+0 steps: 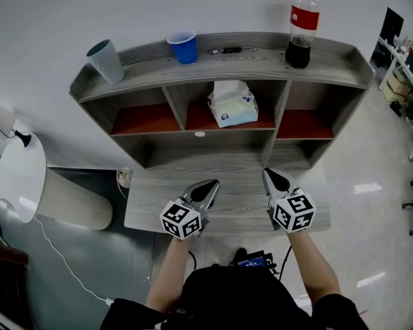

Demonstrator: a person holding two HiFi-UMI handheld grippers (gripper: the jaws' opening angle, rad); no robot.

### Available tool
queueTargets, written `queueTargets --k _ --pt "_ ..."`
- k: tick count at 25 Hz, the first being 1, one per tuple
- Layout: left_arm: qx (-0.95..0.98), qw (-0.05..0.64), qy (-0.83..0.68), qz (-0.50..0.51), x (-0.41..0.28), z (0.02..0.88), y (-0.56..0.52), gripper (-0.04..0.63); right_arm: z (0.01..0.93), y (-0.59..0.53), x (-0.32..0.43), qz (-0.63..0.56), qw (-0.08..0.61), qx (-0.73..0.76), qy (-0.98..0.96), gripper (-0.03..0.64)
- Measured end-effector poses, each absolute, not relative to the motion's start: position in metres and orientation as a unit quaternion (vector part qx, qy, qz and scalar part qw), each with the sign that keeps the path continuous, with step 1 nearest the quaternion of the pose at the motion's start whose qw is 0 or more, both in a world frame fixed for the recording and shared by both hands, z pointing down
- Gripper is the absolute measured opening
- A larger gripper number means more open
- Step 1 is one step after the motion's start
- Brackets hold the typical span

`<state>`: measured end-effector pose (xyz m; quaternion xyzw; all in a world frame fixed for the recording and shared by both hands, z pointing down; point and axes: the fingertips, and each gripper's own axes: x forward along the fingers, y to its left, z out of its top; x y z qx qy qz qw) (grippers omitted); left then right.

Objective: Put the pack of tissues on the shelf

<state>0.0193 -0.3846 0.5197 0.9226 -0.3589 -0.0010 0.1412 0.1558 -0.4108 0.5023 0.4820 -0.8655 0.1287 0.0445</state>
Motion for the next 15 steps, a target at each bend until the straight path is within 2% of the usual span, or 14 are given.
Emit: queueTargets --k 15 --pt "0.937 0.145 -0.316 0.01 -0.014 0.533 -0.304 -0.006 0.507 -0.333 0.126 0.14 0.042 0.512 -0.847 0.003"
